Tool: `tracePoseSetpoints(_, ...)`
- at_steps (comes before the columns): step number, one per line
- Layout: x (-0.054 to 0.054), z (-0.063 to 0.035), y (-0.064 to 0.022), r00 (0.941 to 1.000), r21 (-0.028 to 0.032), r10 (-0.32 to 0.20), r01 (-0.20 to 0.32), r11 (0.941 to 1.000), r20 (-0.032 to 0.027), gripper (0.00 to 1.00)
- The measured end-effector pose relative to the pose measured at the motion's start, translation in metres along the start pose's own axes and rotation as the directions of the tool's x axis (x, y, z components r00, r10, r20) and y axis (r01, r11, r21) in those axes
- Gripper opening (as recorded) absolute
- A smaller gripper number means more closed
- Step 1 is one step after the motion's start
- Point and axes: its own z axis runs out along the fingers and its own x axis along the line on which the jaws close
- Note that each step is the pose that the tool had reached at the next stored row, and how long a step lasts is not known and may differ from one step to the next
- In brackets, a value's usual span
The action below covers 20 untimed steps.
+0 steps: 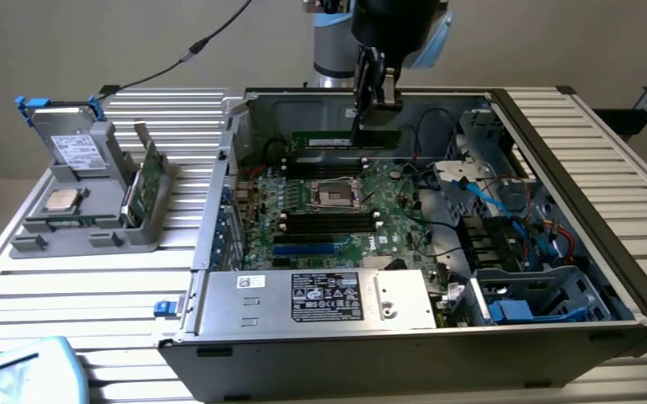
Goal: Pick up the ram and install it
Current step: 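Pick up the ram and move it above insertion slot, then insert the ram into the slot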
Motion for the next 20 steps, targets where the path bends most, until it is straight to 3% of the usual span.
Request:
tracePoseSetpoints(13, 0.000, 0.0000, 0.0000, 1.0000, 0.0000, 0.000, 0.000, 1.0000, -0.0003, 0.14)
tracePoseSetpoints(20, -0.001, 0.0119, 0.0033, 1.0000, 0.0000, 0.000, 0.000, 1.0000, -0.0001, 0.14)
